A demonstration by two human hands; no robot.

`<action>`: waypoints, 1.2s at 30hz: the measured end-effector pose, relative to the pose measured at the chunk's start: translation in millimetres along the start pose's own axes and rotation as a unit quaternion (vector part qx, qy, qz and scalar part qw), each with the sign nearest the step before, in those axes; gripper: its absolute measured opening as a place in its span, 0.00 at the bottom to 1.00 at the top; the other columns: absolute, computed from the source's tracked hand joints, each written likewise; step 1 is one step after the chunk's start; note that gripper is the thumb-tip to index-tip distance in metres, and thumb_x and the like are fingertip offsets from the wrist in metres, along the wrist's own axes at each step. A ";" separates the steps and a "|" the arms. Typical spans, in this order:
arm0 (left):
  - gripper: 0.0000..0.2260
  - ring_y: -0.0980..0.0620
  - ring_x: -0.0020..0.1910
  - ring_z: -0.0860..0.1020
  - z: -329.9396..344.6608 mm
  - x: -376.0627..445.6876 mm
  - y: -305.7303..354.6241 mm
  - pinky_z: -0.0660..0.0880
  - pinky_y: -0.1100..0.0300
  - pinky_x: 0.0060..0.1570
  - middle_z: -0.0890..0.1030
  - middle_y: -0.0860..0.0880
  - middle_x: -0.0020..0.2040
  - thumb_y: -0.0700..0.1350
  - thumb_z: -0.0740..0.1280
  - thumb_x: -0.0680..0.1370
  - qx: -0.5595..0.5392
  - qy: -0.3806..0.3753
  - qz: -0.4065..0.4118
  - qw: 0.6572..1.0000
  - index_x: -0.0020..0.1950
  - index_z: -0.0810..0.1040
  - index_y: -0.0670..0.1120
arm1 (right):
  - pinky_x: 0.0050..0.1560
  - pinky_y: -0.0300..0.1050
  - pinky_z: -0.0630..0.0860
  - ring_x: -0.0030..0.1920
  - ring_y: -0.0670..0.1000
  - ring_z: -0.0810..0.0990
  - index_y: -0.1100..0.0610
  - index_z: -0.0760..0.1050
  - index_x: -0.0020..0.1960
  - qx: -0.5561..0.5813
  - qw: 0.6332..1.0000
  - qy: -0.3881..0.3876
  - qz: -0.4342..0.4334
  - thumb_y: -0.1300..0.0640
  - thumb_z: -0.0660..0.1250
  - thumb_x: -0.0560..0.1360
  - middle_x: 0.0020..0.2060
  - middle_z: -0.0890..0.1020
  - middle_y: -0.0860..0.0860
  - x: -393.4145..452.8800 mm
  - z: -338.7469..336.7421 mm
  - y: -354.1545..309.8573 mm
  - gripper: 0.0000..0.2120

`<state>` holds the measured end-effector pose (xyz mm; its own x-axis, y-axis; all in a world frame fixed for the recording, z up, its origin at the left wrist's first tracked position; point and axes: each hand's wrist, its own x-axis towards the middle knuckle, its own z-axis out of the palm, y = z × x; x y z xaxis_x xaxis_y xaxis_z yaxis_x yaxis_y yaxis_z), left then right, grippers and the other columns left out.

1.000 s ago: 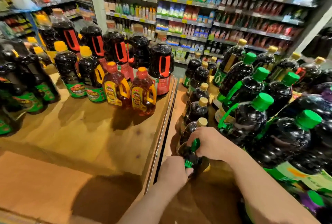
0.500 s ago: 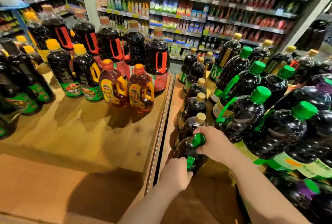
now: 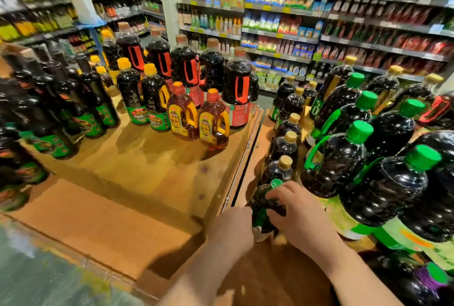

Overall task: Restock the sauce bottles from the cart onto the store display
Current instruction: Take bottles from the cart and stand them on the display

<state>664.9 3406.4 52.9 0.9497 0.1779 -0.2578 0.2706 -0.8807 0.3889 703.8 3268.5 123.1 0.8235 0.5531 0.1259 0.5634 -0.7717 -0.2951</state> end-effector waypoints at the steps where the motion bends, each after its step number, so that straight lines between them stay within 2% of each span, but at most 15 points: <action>1: 0.09 0.48 0.50 0.78 -4.0 -9.0 -1.0 0.78 0.53 0.50 0.79 0.50 0.52 0.47 0.67 0.77 -0.003 0.004 -0.018 1.000 0.56 0.74 0.52 | 0.47 0.34 0.73 0.53 0.45 0.76 0.45 0.75 0.59 0.002 1.000 -0.011 -0.021 0.50 0.69 0.74 0.54 0.74 0.42 -0.2 1.4 -2.8 0.14; 5: 0.02 0.46 0.49 0.81 -10.7 -52.0 -23.5 0.75 0.56 0.40 0.80 0.48 0.48 0.47 0.62 0.79 0.012 0.055 -0.079 0.995 0.50 0.73 0.50 | 0.52 0.34 0.71 0.53 0.42 0.72 0.42 0.73 0.61 0.047 0.991 -0.077 -0.104 0.48 0.66 0.76 0.54 0.70 0.37 3.3 14.1 -25.6 0.14; 7: 0.07 0.44 0.48 0.80 -15.2 -85.1 -38.1 0.75 0.54 0.39 0.80 0.46 0.49 0.50 0.61 0.79 0.021 0.063 -0.141 0.988 0.52 0.74 0.48 | 0.54 0.37 0.73 0.56 0.46 0.74 0.45 0.73 0.63 0.056 0.976 -0.121 -0.170 0.49 0.62 0.76 0.57 0.73 0.41 5.1 29.0 -44.9 0.15; 9: 0.12 0.43 0.52 0.79 -15.8 -124.4 -55.1 0.76 0.52 0.44 0.79 0.47 0.52 0.54 0.62 0.78 0.015 0.082 -0.200 0.976 0.57 0.75 0.49 | 0.52 0.36 0.74 0.59 0.55 0.77 0.53 0.76 0.62 0.071 0.955 -0.161 -0.240 0.53 0.59 0.77 0.55 0.77 0.49 -4.0 47.5 -76.2 0.16; 10: 0.14 0.43 0.55 0.79 -14.3 -146.3 -65.1 0.76 0.52 0.47 0.80 0.47 0.53 0.56 0.62 0.78 0.020 0.096 -0.229 0.969 0.59 0.75 0.50 | 0.46 0.34 0.74 0.56 0.58 0.79 0.54 0.78 0.59 0.098 0.943 -0.180 -0.263 0.58 0.62 0.75 0.51 0.79 0.51 -11.1 57.9 -93.8 0.14; 11: 0.16 0.43 0.56 0.79 -12.4 -169.1 -75.6 0.76 0.52 0.50 0.80 0.48 0.55 0.57 0.61 0.78 0.013 0.107 -0.270 0.957 0.62 0.75 0.51 | 0.42 0.36 0.74 0.50 0.58 0.81 0.51 0.79 0.55 0.121 0.929 -0.172 -0.304 0.60 0.67 0.71 0.47 0.79 0.51 -18.4 67.5 -113.5 0.13; 12: 0.18 0.44 0.57 0.79 -10.9 -193.1 -85.5 0.77 0.52 0.52 0.81 0.48 0.55 0.58 0.61 0.77 0.007 0.119 -0.307 0.944 0.63 0.74 0.52 | 0.41 0.41 0.74 0.47 0.56 0.82 0.46 0.77 0.52 0.127 0.914 -0.179 -0.341 0.58 0.69 0.69 0.45 0.79 0.49 -28.4 74.8 -135.8 0.14; 15: 0.19 0.45 0.57 0.80 -7.2 -264.7 -109.1 0.77 0.52 0.53 0.81 0.49 0.55 0.60 0.61 0.76 0.005 0.141 -0.406 0.903 0.63 0.74 0.53 | 0.52 0.45 0.74 0.53 0.51 0.78 0.46 0.74 0.55 0.106 0.842 -0.266 -0.457 0.49 0.64 0.72 0.52 0.76 0.46 -64.3 89.4 -194.2 0.11; 18: 0.16 0.46 0.57 0.79 0.0 -335.2 -125.7 0.76 0.53 0.52 0.81 0.49 0.54 0.59 0.62 0.75 -0.019 0.174 -0.476 0.862 0.60 0.74 0.53 | 0.55 0.44 0.70 0.56 0.53 0.75 0.49 0.74 0.56 0.101 0.773 -0.295 -0.553 0.50 0.63 0.73 0.53 0.76 0.50 -101.5 100.6 -254.3 0.13; 21: 0.16 0.48 0.56 0.79 10.7 -400.5 -139.7 0.76 0.54 0.51 0.81 0.50 0.53 0.59 0.61 0.74 -0.039 0.197 -0.536 0.820 0.58 0.74 0.54 | 0.55 0.45 0.72 0.55 0.53 0.75 0.49 0.74 0.57 0.089 0.719 -0.307 -0.617 0.51 0.63 0.73 0.53 0.75 0.51 -147.1 107.0 -310.2 0.13; 25: 0.18 0.49 0.56 0.79 28.4 -472.8 -158.2 0.77 0.55 0.51 0.81 0.51 0.56 0.61 0.60 0.75 -0.057 0.218 -0.601 0.767 0.61 0.74 0.57 | 0.55 0.46 0.73 0.54 0.52 0.77 0.49 0.75 0.58 0.079 0.673 -0.316 -0.664 0.53 0.64 0.74 0.53 0.76 0.50 -197.6 121.5 -369.4 0.13; 28: 0.17 0.47 0.55 0.79 56.5 -512.7 -164.8 0.76 0.54 0.49 0.80 0.50 0.54 0.61 0.61 0.76 -0.076 0.195 -0.643 0.736 0.59 0.76 0.52 | 0.54 0.45 0.73 0.52 0.51 0.76 0.49 0.75 0.57 0.067 0.649 -0.329 -0.682 0.53 0.64 0.74 0.53 0.75 0.48 -234.4 147.0 -396.7 0.12; 32: 0.17 0.45 0.53 0.79 105.7 -534.4 -162.6 0.76 0.52 0.50 0.80 0.48 0.51 0.61 0.61 0.75 -0.135 0.168 -0.668 0.712 0.53 0.78 0.50 | 0.52 0.47 0.75 0.50 0.52 0.77 0.47 0.75 0.55 0.025 0.600 -0.377 -0.705 0.51 0.65 0.73 0.51 0.75 0.48 -279.4 187.9 -412.0 0.11; 36: 0.16 0.43 0.55 0.79 141.5 -551.0 -163.2 0.76 0.51 0.50 0.80 0.47 0.54 0.59 0.61 0.77 -0.195 0.155 -0.688 0.682 0.55 0.76 0.49 | 0.52 0.45 0.74 0.52 0.52 0.76 0.47 0.75 0.55 -0.020 0.572 -0.398 -0.716 0.51 0.64 0.73 0.50 0.75 0.48 -309.4 222.4 -423.8 0.11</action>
<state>75.2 3389.9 6.3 -0.2740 0.8553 -0.4397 0.9027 0.3864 0.1891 195.5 3494.3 -1.3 -0.7686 0.5825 -0.2644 0.6366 0.6555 -0.4063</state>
